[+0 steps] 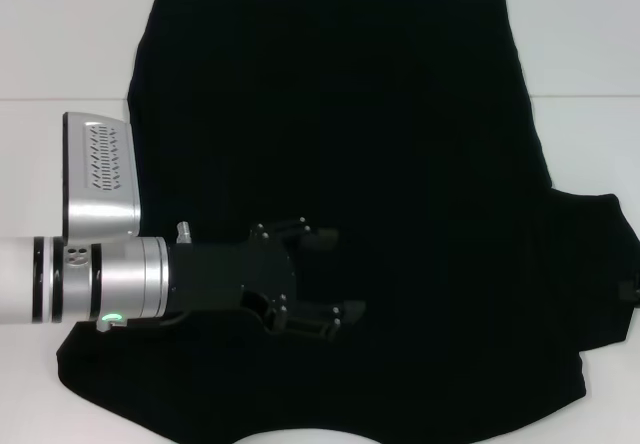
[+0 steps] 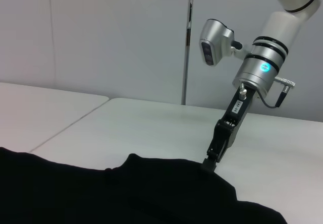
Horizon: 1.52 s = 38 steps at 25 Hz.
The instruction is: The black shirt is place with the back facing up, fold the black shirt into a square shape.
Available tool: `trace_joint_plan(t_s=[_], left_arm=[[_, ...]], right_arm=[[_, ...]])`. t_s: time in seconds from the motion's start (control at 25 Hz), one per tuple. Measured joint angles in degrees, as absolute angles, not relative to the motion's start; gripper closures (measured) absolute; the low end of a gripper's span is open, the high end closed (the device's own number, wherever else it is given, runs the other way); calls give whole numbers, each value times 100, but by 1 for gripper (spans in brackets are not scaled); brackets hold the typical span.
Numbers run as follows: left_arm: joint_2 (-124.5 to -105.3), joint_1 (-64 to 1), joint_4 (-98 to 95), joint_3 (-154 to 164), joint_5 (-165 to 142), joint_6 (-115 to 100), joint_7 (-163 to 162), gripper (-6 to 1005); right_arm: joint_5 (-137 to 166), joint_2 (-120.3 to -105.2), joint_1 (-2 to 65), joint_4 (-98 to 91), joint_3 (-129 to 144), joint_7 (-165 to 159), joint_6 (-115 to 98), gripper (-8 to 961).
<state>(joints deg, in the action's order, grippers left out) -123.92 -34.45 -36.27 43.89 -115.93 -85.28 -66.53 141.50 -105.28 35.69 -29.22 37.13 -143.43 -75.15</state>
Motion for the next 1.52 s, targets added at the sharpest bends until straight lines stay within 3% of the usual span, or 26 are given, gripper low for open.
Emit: trace_joint_plan(t_s=[0.04, 0.24, 0.44, 1.08, 1.52], left_arm=[[-12392, -3445, -3627, 4389, -11593, -8528, -6653, 49], [-12392, -3428, -3621, 4386, -11593, -8509, -6653, 50], [-12404, -3413, -3621, 4385, -11578, -8506, -6665, 50], [-12411, -3392, -3542, 4378, -11425, -8565, -6870, 51], [-12419, -3409, -3524, 4377, -11361, -8540, -6873, 50]], right_arm=[[14151, -10530, 3565, -2927, 3713, -14343, -7504, 621], [14150, -10531, 3538, -2940, 3697, -14305, -7481, 847], [14122, -10540, 3488, -2945, 3616, -14154, -7324, 952], [14097, -10468, 3498, -3119, 2924, -13285, -7221, 953], [13877, -10567, 3964, -3207, 2960, -13116, -7360, 952]])
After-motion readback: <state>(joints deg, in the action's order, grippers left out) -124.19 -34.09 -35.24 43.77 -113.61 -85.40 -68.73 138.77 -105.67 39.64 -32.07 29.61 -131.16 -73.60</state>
